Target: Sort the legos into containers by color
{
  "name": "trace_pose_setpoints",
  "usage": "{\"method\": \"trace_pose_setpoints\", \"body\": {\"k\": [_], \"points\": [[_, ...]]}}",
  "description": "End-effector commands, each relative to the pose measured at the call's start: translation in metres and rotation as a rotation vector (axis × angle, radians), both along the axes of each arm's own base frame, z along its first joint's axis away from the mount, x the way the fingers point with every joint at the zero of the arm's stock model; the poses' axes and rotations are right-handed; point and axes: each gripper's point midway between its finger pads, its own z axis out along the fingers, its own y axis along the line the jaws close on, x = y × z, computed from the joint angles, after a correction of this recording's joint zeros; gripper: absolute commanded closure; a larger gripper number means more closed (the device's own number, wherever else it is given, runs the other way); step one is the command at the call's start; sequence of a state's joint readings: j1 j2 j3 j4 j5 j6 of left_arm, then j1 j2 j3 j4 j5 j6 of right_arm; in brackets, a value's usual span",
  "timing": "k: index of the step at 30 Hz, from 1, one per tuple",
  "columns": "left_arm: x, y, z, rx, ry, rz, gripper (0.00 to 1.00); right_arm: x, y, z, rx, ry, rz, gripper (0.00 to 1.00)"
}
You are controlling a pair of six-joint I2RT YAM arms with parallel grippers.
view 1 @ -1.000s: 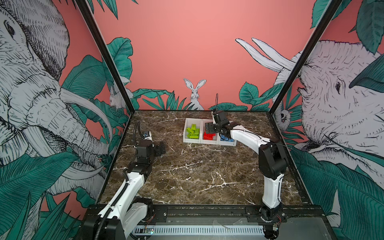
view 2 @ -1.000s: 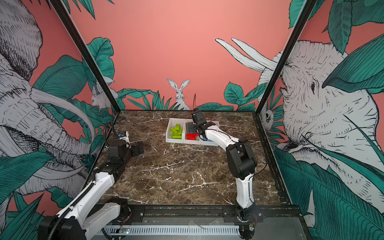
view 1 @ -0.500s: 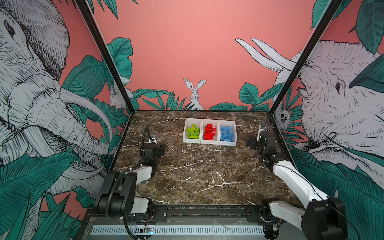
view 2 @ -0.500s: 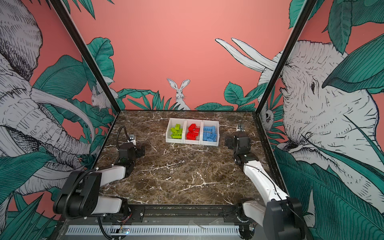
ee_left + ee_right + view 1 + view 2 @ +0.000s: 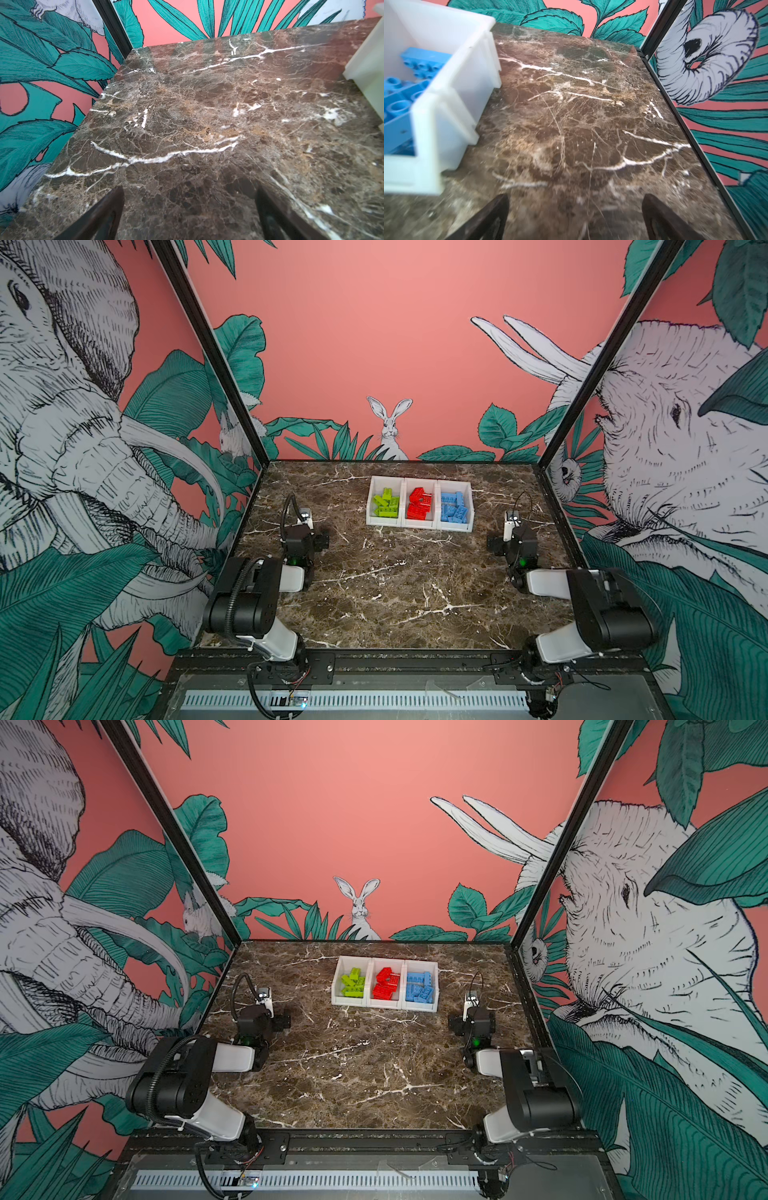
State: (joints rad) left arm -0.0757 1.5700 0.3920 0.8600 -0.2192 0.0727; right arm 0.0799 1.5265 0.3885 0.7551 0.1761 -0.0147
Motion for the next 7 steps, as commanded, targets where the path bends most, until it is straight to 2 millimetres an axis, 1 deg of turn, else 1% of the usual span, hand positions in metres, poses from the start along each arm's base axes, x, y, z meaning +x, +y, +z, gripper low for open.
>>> {"method": "trace_pose_setpoints", "body": {"k": [1, 2, 4, 7], "points": [[0.0055, -0.0015, 0.0169, 0.004, -0.054, -0.015, 0.01, 0.0133, -0.0054, 0.0258, 0.002, -0.11, -0.017, 0.02], [0.0057, -0.0016, 0.0167, 0.004, -0.054, -0.014, 0.01, 0.0154, -0.0053, 0.0277, 0.013, -0.138, -0.009, 0.02], [0.0061, -0.0018, 0.0165, 0.003, -0.053, -0.015, 0.01, 0.0128, -0.0061, 0.0236, 0.018, -0.092, -0.009, 0.02], [0.0049, -0.0019, 0.0175, 0.004, -0.058, -0.017, 0.01, 0.0135, -0.0065, 0.0237, 0.017, -0.104, -0.009, 0.02]]}}
